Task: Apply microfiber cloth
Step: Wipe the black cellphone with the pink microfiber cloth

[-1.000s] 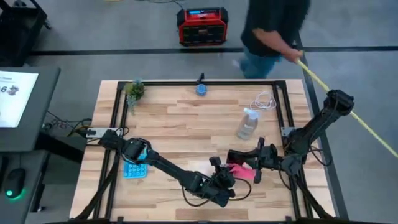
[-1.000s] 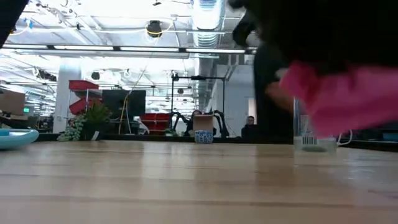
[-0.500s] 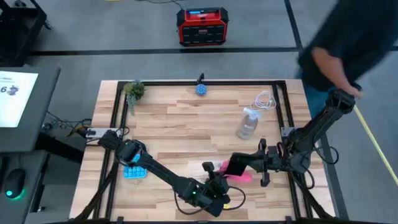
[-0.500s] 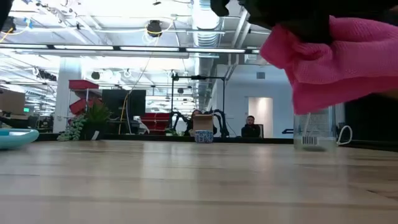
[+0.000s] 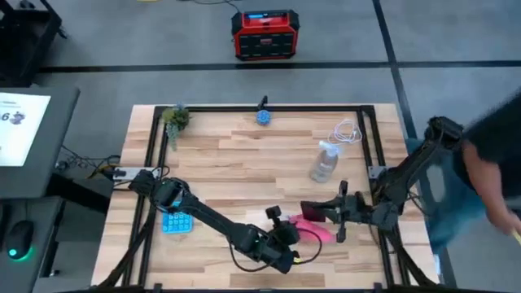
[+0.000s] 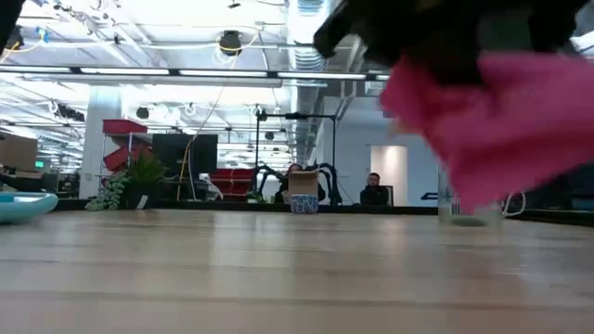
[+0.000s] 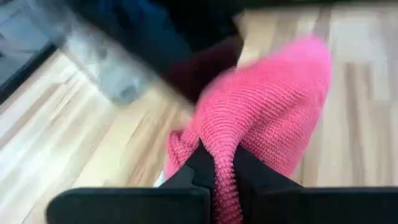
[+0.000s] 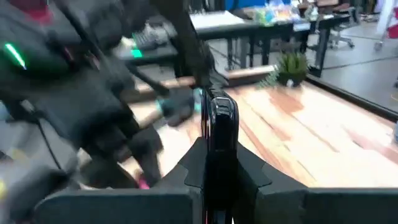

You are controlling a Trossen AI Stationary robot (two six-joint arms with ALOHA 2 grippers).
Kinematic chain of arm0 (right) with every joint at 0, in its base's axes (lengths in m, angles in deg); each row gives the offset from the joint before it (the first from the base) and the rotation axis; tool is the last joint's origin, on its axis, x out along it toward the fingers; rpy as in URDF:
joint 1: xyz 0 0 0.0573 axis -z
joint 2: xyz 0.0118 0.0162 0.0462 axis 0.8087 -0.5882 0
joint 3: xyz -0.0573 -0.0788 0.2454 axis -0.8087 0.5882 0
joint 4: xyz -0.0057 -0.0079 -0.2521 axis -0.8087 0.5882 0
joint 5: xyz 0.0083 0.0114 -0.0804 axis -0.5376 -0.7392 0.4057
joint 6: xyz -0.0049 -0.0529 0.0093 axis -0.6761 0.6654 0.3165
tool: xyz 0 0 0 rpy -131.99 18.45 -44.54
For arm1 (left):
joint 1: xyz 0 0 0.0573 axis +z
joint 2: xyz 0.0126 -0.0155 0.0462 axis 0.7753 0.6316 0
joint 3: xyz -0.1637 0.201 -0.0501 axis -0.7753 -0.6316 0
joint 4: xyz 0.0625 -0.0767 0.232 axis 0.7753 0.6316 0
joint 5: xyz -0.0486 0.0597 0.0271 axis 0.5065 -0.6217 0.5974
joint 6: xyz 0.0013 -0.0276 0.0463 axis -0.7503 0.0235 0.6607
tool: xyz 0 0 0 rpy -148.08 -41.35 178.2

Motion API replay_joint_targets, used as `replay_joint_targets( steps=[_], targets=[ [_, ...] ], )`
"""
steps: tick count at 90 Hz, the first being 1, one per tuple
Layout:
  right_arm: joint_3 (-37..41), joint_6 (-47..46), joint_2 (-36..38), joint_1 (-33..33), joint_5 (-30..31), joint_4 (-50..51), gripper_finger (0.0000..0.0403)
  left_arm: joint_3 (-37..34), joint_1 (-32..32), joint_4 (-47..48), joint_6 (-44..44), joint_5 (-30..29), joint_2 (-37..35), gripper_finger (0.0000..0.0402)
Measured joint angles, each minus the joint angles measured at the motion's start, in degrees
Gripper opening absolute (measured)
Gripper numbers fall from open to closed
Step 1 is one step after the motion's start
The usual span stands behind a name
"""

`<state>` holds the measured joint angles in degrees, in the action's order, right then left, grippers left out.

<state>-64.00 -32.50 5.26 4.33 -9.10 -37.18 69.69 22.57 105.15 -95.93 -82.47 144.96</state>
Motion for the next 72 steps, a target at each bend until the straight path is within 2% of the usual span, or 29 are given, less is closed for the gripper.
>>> replay_joint_targets(
  steps=[7,14,28,37,46,53,62,72],
  targets=[
    [0.1,-0.7,0.6,-0.2,1.1,2.9,0.002,-0.9,-0.6,-0.3,0.3,0.1,0.5,0.0],
    [0.2,-3.2,0.8,0.7,1.0,4.4,0.002,-0.8,-1.3,-5.5,3.7,-3.4,0.3,0.0],
    [0.1,-7.2,-0.4,2.3,-1.1,6.3,0.002,-0.7,-1.7,-22.0,19.8,-9.9,0.2,0.0],
    [0.1,-8.1,-1.0,2.6,-2.0,5.2,0.002,-0.7,-1.1,-31.0,28.2,-18.6,0.2,0.0],
    [0.1,-8.0,-1.1,2.5,-2.0,4.6,0.002,-0.7,-0.1,-31.8,32.9,-25.9,0.2,0.0],
    [0.1,-6.7,-1.0,2.1,-1.6,3.4,0.002,-0.7,0.8,-30.0,31.4,-24.5,0.3,0.0],
    [0.1,-5.7,-1.0,1.8,-1.3,2.6,0.002,-0.6,2.4,-25.4,22.7,-16.3,0.6,0.0],
    [0.2,-5.3,-1.1,1.9,-1.2,2.7,0.002,-0.7,3.6,-20.4,15.9,-10.3,1.9,0.0]
  ],
)
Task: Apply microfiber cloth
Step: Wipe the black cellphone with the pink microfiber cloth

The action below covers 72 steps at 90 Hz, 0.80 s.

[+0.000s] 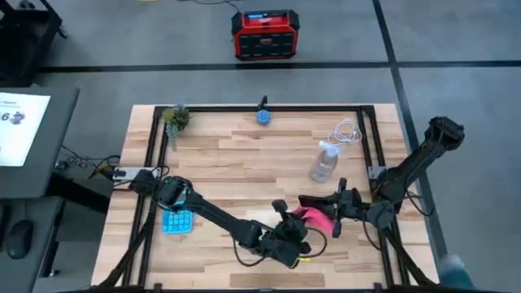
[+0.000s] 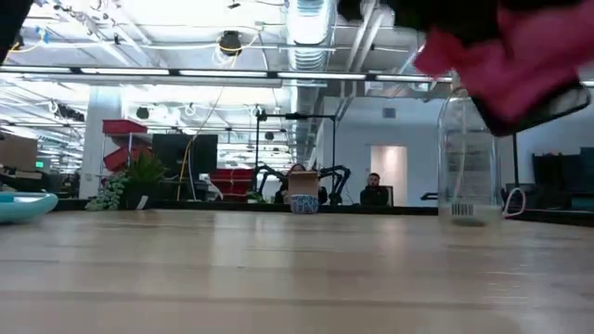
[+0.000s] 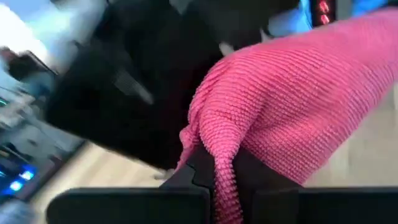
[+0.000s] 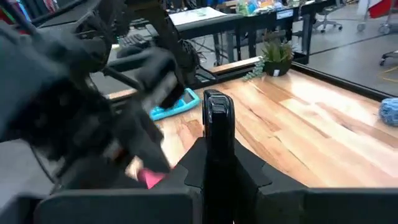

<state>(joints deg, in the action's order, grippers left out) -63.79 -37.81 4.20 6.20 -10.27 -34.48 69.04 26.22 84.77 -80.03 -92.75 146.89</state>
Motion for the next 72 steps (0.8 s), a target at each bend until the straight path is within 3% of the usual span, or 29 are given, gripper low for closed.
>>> replay_joint_targets(
  steps=[14,27,51,72],
  targets=[
    [0.0,2.0,0.0,-0.1,-0.5,-2.6,0.002,-0.2,0.4,1.1,-2.4,7.6,2.1,0.0],
    [-0.4,1.5,0.2,-0.2,-2.0,-3.9,0.002,-0.3,-0.9,1.5,-2.3,8.4,1.8,0.0],
    [-0.3,1.6,0.2,0.2,-1.5,-1.6,0.002,0.0,-5.4,-1.3,6.6,13.0,-4.3,0.0],
    [-0.2,0.1,0.2,1.1,-1.5,-1.7,0.002,-0.1,-4.7,-12.3,17.7,10.6,-4.1,0.0]
  ],
)
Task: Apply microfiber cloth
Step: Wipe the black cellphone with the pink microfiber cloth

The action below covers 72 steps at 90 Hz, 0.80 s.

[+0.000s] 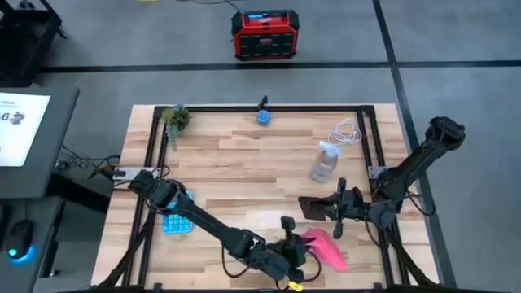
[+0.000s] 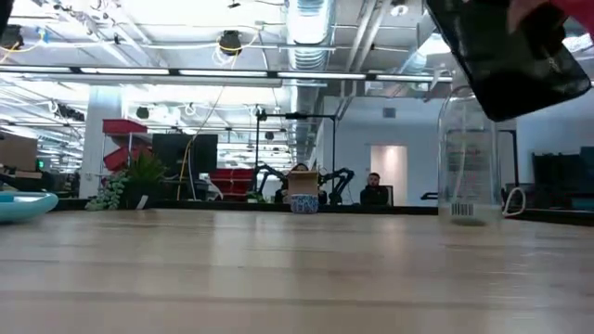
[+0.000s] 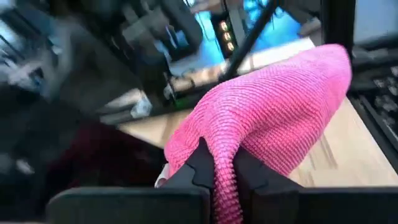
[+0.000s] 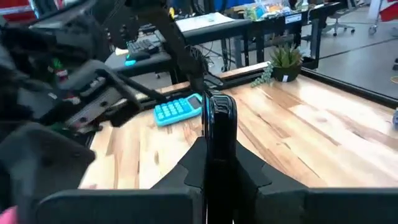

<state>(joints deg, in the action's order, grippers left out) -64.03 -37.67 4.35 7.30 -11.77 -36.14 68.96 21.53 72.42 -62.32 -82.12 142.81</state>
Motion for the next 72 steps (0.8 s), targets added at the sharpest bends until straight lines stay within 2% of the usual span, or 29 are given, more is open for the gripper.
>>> replay_joint_targets(
  steps=[11,18,22,27,38,48,61,72],
  targets=[
    [0.0,0.3,0.0,-0.1,-1.4,-1.2,0.002,0.0,1.9,0.2,0.6,-10.5,1.4,0.0],
    [0.1,0.8,0.0,-0.5,-0.6,-0.4,0.002,-0.1,2.8,0.6,0.7,-12.6,2.5,0.0],
    [0.1,0.9,-0.1,-0.5,-0.6,-0.5,0.002,-0.1,3.2,0.8,0.2,-10.9,3.0,0.0],
    [0.1,1.4,0.0,-0.9,-0.8,-1.2,0.002,0.1,3.5,1.5,-2.0,-5.8,3.7,0.0],
    [0.1,3.1,0.9,-1.5,-0.7,-0.9,0.002,0.0,4.0,10.5,-10.7,2.9,5.1,0.0],
    [0.0,5.5,2.9,-3.0,1.6,-1.2,0.002,-0.2,4.0,18.5,-18.9,3.0,5.4,0.0],
    [0.0,8.2,5.5,-4.6,3.7,-0.7,0.002,-0.1,3.9,20.1,-24.4,3.3,5.2,0.0003],
    [0.0,8.9,6.8,-5.9,3.6,0.0,0.002,-0.1,4.1,20.1,-25.2,5.8,5.1,0.0038]
  ],
)
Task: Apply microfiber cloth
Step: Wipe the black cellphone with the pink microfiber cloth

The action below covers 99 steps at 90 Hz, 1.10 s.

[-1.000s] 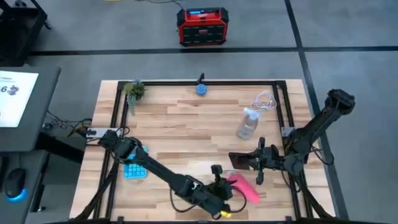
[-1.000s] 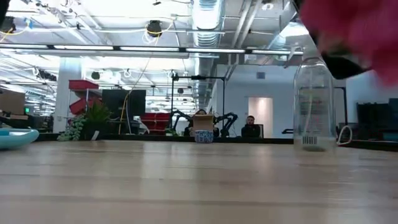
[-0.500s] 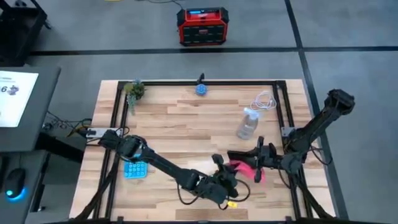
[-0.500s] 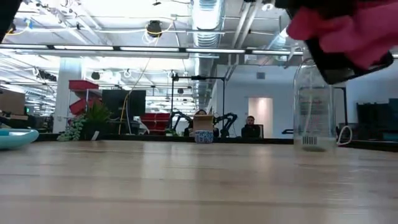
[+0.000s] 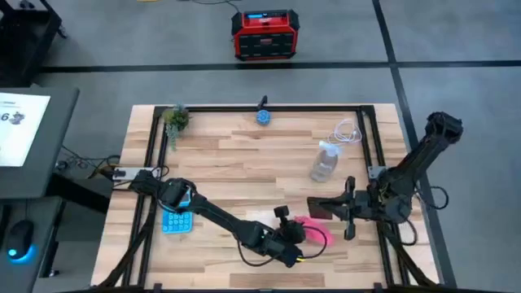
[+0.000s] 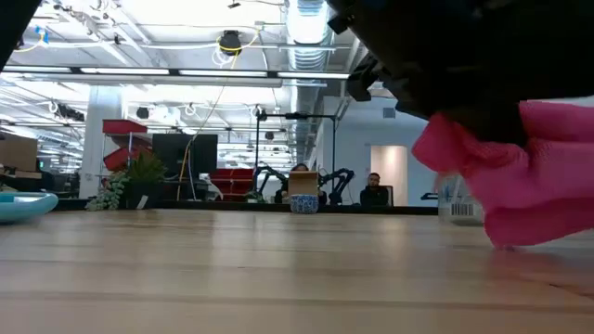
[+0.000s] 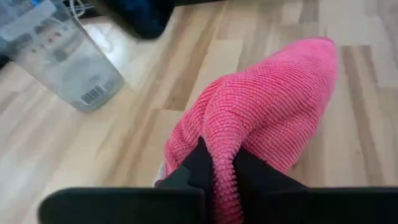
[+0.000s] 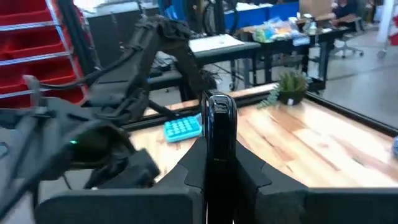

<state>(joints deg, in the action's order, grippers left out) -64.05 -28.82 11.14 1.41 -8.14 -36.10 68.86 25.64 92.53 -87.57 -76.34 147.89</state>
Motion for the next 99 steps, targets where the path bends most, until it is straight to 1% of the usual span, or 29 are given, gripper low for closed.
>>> replay_joint_targets(
  steps=[12,24,31,37,47,58,65,74,87,92,99],
  targets=[
    [0.0,-0.2,-0.1,-1.2,0.0,1.1,0.002,0.0,0.0,1.7,-0.4,0.6,-0.7,0.0113],
    [0.0,-2.7,-0.1,-1.8,-0.1,3.7,0.002,0.0,-0.2,6.8,-0.5,1.1,-2.2,0.0187],
    [0.0,-4.2,-0.1,-1.8,-0.8,5.8,0.002,0.0,-0.8,8.3,-0.2,1.0,-3.9,0.0215],
    [0.0,-4.2,-0.1,-1.4,-3.7,6.6,0.002,0.0,-1.7,8.7,1.1,1.0,-5.9,0.0229],
    [0.0,-2.3,-0.2,0.0,-10.8,5.8,0.002,0.2,-3.1,5.7,5.4,-0.7,-7.3,0.0235],
    [0.0,4.3,-0.3,1.5,-18.1,1.4,0.002,0.0,-3.9,0.6,8.0,-4.8,-6.8,0.0236],
    [0.0,8.4,-0.3,2.3,-21.4,-2.6,0.002,0.0,-4.0,-4.3,8.4,-5.2,-6.7,0.0236],
    [0.0,12.3,-0.3,3.3,-23.8,-5.9,0.002,0.0,-4.0,-10.2,9.5,-5.6,-6.7,0.0236],
    [0.0,13.1,-0.3,4.4,-24.6,-6.4,0.002,-0.7,-3.7,-18.4,12.3,-7.3,-6.6,0.0231],
    [0.0,13.1,-0.3,4.4,-24.7,-6.5,0.002,-0.7,-3.5,-20.4,12.9,-7.2,-6.6,0.0222],
    [0.0,13.3,-0.3,4.4,-24.8,-6.5,0.002,-0.7,-2.9,-20.5,12.5,-6.8,-6.6,0.0198]
  ],
)
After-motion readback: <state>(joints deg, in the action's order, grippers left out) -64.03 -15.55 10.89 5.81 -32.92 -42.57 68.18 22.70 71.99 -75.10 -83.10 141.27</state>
